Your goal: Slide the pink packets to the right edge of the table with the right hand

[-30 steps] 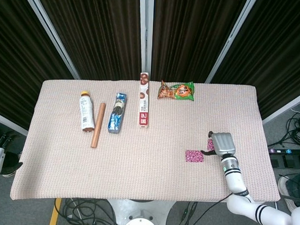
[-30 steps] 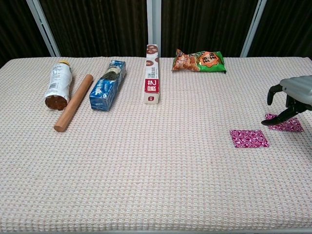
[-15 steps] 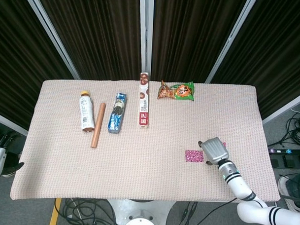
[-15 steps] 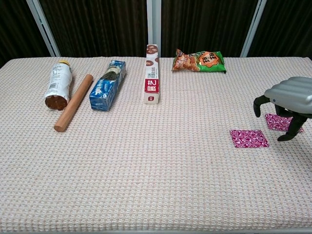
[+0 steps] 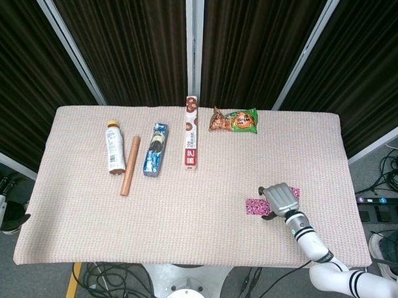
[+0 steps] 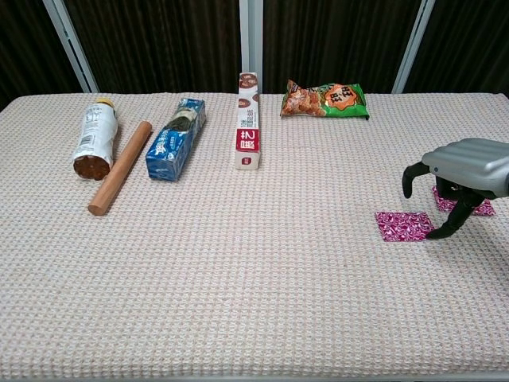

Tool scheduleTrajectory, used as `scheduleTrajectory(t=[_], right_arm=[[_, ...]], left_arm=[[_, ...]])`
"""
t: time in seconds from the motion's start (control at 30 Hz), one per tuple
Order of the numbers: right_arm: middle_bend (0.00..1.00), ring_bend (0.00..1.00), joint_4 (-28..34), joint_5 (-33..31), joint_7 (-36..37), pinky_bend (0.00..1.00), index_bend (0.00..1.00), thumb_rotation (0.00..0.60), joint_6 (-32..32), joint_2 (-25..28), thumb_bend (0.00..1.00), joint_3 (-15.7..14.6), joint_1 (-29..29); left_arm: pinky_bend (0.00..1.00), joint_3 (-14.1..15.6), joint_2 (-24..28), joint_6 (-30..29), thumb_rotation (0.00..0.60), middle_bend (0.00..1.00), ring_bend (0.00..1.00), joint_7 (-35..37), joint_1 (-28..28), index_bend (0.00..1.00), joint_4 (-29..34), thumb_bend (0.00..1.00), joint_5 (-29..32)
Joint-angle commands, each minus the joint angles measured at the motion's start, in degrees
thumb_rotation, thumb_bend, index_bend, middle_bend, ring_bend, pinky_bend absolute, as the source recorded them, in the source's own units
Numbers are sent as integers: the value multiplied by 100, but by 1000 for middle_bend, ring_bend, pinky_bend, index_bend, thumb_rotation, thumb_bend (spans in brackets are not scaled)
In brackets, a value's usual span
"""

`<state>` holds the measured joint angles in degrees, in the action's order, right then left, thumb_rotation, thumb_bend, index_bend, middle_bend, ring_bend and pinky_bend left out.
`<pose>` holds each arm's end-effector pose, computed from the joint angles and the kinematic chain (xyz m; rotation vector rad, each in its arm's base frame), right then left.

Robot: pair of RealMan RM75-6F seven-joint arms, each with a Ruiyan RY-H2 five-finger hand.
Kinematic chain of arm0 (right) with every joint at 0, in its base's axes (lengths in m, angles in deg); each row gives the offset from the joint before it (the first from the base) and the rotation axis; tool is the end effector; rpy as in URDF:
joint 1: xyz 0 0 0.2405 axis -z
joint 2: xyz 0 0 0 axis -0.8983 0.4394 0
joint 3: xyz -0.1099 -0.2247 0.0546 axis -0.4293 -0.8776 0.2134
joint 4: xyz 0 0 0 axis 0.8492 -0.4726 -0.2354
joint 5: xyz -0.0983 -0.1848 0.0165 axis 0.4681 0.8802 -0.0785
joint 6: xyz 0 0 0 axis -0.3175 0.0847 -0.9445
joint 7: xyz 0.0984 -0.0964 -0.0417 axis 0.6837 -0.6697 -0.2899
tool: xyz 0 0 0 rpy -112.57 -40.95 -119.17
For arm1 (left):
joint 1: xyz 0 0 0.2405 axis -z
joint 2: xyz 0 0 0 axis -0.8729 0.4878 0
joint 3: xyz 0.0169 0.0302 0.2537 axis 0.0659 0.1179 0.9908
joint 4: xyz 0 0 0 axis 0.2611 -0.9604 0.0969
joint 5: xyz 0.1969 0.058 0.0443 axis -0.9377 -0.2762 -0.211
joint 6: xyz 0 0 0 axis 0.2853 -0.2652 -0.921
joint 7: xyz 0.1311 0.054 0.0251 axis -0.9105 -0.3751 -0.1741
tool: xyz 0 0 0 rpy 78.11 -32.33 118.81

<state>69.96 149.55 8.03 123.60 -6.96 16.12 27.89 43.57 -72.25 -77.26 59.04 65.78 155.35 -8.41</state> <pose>-0.2519 -0.3161 -0.0106 1.9781 -0.8561 0.4832 -0.3471 0.1820 0.1726 -1.3818 -0.8879 -0.8287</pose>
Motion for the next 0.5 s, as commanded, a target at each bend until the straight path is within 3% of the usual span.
scheduleTrajectory(t=[0.03, 0.5], right_arm=[[1000, 1000, -61, -48, -5, 1000, 341, 424, 22, -65, 0, -2, 16], [1000, 1000, -350, -195, -134, 1000, 340, 424, -91, -345, 0, -36, -56]], left_arm=[[259, 5, 0, 0, 600, 277, 199, 13, -7, 279, -14, 25, 4], [259, -9, -21, 6, 600, 277, 200, 123, -27, 279, -117, 25, 48]])
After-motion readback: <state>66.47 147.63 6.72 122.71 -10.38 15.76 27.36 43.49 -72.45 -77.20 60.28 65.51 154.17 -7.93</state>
